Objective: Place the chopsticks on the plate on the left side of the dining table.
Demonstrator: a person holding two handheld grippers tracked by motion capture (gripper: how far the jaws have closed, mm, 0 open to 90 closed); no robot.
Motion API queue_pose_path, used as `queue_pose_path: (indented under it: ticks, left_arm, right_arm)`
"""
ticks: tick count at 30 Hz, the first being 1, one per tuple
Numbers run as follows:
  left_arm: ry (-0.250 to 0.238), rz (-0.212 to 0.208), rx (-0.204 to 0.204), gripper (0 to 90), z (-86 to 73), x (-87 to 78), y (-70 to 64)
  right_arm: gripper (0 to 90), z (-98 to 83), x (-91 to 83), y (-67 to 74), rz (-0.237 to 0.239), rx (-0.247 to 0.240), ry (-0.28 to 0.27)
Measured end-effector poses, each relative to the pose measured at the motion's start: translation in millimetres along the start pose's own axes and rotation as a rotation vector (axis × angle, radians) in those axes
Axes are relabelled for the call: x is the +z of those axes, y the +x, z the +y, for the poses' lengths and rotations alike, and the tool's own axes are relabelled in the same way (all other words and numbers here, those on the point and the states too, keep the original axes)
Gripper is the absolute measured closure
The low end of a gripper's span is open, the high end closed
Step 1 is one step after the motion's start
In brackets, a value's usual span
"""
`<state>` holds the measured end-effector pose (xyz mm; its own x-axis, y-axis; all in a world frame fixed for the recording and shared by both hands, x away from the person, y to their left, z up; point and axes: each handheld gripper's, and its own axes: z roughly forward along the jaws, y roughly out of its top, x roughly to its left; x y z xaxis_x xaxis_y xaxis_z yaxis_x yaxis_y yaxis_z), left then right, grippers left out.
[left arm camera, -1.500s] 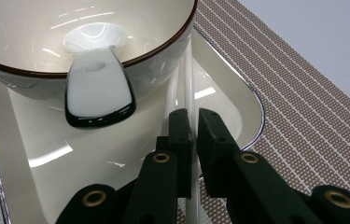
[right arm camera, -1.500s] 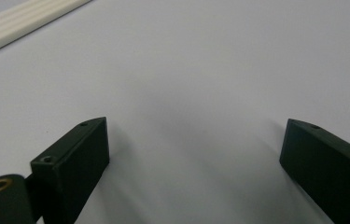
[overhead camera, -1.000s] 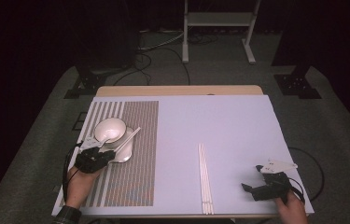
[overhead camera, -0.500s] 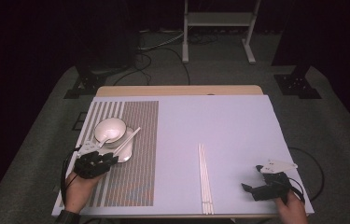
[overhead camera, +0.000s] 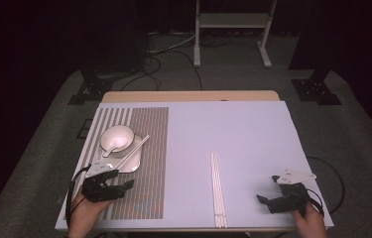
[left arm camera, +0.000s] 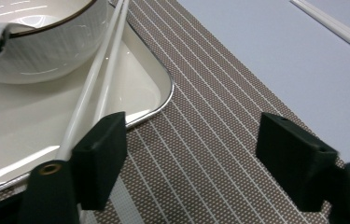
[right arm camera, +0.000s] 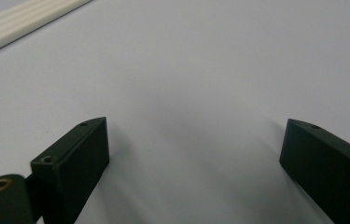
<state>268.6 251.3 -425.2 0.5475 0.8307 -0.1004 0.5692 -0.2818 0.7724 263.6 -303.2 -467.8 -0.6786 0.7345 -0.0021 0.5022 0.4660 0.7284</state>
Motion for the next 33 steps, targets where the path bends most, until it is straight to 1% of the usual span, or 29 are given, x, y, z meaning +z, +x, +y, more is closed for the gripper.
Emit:
queue_pose_path:
  ticks: [1,3,5,6,9,11,12,13,14,18,24,33]
  left_arm:
    - [0.000,0.003,-0.001,19.1,-0.5,0.3,-1.3]
    - [0.000,0.000,-0.008,16.1,-1.9,0.8,-4.1]
    - [0.004,0.002,-0.008,9.9,-2.8,2.1,-6.8]
    - [0.004,0.004,-0.003,9.1,-3.4,2.0,-8.1]
    - [0.009,0.011,-0.008,2.9,-4.4,3.4,-12.6]
    - [0.008,0.007,-0.007,1.8,-5.2,4.7,-15.9]
    - [0.016,0.005,-0.003,0.3,-5.3,6.2,-18.1]
    - [0.020,0.001,-0.006,0.1,-5.3,7.1,-19.7]
    - [0.022,0.000,0.003,0.1,-5.4,8.5,-21.6]
    - [0.039,0.003,0.013,0.0,-6.0,13.1,-24.7]
    - [0.057,0.028,0.010,0.0,-8.6,17.6,-21.0]
    - [0.068,0.042,0.006,0.0,-10.6,18.8,-14.5]
  right_arm:
    - [6.7,0.0,0.0,0.0,0.000,0.000,0.000]
    - [6.8,0.0,0.0,-0.1,0.000,0.000,0.000]
    - [6.8,0.0,0.0,-0.1,0.000,0.000,0.000]
    - [6.8,0.0,0.0,0.0,0.000,0.000,0.000]
    - [6.8,0.0,0.0,-0.1,0.000,0.000,0.000]
    - [6.8,0.0,0.0,-0.1,0.000,0.000,0.000]
    - [6.8,0.0,0.0,-0.1,0.000,-0.001,0.000]
    - [6.8,-0.1,0.0,-0.1,0.000,-0.001,0.000]
    - [6.8,0.0,0.0,-0.1,0.000,-0.001,0.000]
    - [6.8,-0.1,0.0,-0.1,0.000,-0.001,-0.001]
    - [6.8,-0.1,-0.1,0.0,0.000,-0.001,-0.001]
    - [6.8,-0.1,0.0,0.0,-0.001,-0.002,-0.001]
